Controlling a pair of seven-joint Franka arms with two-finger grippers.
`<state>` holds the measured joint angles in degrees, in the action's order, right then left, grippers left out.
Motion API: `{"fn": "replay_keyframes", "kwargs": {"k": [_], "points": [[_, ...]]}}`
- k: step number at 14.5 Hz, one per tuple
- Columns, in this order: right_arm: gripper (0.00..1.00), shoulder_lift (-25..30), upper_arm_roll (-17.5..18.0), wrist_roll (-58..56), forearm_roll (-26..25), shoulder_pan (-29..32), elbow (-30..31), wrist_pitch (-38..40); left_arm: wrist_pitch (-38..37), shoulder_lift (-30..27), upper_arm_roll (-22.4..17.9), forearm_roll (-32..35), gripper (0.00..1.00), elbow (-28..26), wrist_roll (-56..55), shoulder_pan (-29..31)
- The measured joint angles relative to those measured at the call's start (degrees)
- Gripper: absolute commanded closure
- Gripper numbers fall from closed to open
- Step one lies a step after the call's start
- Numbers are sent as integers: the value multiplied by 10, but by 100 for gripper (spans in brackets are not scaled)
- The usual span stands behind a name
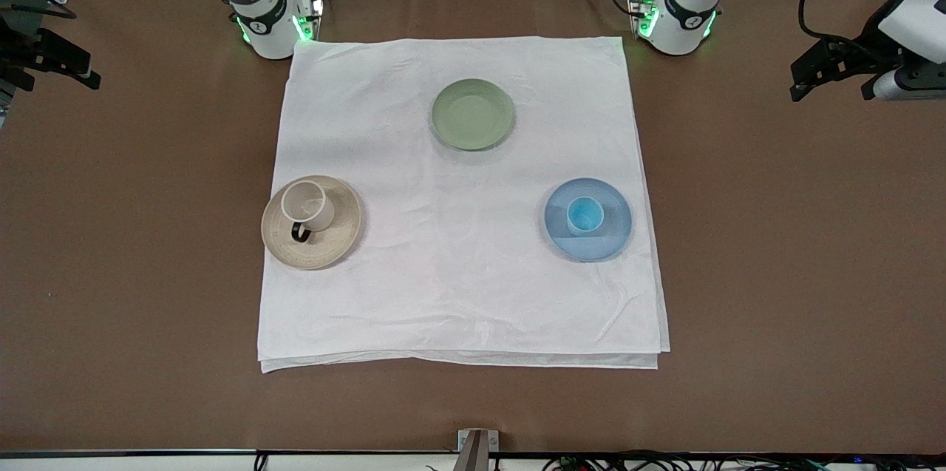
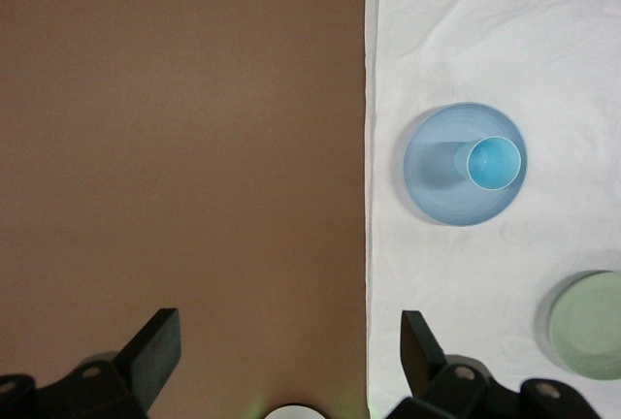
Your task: Place blue cup in blue plate and white mug in gray plate
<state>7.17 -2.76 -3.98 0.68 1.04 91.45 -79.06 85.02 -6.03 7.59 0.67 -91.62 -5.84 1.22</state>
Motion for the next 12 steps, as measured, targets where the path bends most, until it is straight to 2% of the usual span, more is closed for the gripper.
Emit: {"fn": "replay_keyframes", "kwargs": {"k": [12], "points": [[0, 1, 3, 0, 0, 2, 7, -25, 5, 5, -3, 0, 0, 5, 0, 2]]}}
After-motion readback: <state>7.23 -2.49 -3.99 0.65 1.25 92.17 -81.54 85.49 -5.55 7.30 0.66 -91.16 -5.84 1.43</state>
